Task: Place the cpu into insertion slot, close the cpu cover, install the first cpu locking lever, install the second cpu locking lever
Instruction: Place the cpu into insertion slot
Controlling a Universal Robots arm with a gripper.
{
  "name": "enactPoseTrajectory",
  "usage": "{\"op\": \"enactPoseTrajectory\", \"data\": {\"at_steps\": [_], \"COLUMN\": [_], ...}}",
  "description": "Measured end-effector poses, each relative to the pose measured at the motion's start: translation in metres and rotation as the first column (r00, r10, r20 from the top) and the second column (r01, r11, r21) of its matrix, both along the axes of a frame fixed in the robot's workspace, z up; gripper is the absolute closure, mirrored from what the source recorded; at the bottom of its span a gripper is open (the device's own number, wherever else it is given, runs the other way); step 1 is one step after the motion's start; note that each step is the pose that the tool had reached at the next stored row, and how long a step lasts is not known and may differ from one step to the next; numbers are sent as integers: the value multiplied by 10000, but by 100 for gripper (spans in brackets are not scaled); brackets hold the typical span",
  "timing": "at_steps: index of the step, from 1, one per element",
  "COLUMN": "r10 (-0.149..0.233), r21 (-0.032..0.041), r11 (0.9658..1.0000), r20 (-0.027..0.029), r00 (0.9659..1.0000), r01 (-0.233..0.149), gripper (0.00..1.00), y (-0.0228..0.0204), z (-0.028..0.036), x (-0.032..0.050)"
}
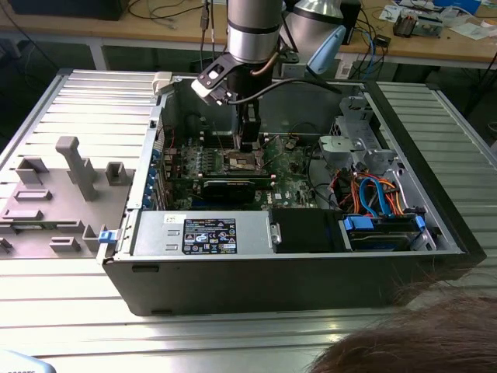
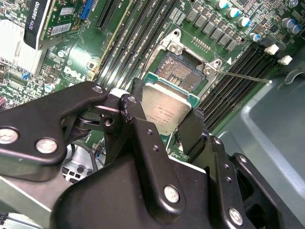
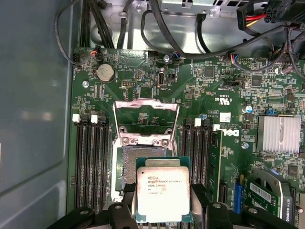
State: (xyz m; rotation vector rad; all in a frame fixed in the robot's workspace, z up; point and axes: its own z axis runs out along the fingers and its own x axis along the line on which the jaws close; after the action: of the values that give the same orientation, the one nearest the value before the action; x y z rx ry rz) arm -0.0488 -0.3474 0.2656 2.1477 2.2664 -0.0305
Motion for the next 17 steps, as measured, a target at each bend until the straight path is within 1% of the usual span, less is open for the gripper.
{"op": "enactPoseTrajectory", "data": {"at_steps": [17], "r10": [0], "r21": [0], "r11": [10000], "r20": [0], "r00": [10000], "r01": [0], "gripper": [46], "y": [0], "z": [-38], "x": [0]}}
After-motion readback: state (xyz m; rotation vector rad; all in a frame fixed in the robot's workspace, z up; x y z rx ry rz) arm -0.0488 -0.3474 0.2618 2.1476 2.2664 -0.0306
